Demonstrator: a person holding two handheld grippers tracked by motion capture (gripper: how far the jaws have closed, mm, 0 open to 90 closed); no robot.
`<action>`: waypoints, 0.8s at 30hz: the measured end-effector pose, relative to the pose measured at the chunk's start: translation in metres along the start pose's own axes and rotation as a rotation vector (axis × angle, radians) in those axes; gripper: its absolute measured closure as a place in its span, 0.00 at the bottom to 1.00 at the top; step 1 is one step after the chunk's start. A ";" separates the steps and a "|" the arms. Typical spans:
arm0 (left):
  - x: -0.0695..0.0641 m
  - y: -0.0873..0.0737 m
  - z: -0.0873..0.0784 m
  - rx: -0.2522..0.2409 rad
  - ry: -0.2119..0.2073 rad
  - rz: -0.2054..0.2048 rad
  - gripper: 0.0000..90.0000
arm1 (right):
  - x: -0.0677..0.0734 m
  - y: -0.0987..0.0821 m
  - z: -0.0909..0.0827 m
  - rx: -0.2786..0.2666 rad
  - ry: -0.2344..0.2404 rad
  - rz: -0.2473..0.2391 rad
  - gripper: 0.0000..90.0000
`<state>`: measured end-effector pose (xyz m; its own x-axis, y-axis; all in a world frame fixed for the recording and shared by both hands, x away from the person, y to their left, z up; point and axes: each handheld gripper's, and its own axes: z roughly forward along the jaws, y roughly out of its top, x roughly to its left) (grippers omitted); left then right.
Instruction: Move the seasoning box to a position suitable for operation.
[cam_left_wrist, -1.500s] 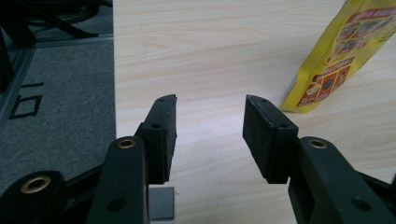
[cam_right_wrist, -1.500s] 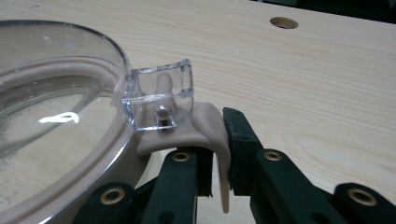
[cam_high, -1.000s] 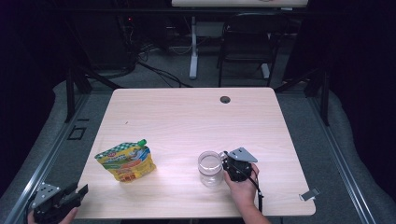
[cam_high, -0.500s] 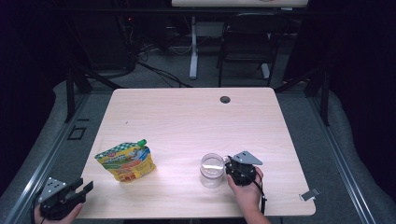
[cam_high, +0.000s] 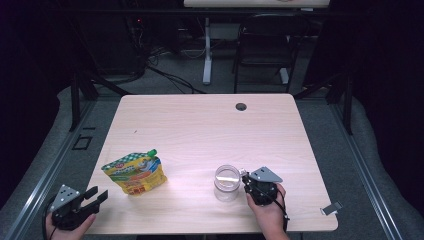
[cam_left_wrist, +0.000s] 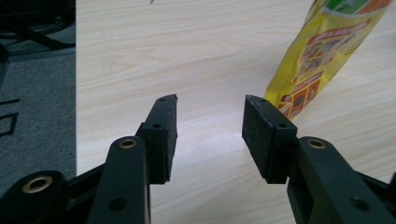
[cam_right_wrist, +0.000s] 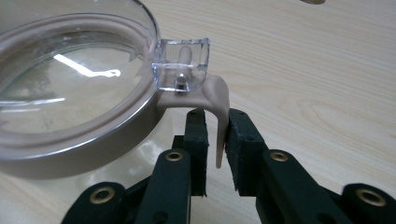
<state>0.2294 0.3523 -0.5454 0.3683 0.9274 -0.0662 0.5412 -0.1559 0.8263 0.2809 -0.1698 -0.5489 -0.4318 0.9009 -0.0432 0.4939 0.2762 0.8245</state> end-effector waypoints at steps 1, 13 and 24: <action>-0.001 0.001 0.001 0.002 -0.003 0.002 0.62 | 0.000 0.000 -0.002 0.009 0.000 -0.010 0.87; -0.005 0.005 0.008 0.016 -0.020 0.016 0.62 | -0.008 -0.001 -0.031 -0.006 0.042 0.021 0.71; -0.004 0.004 0.007 0.012 -0.019 0.011 0.61 | -0.020 0.017 -0.042 -0.036 0.061 0.063 0.71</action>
<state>0.2354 0.3452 -0.5458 0.3886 0.9189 -0.0684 0.5459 -0.1698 0.8204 0.2659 -0.1969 -0.5106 -0.4465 0.8937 0.0435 0.4949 0.2062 0.8441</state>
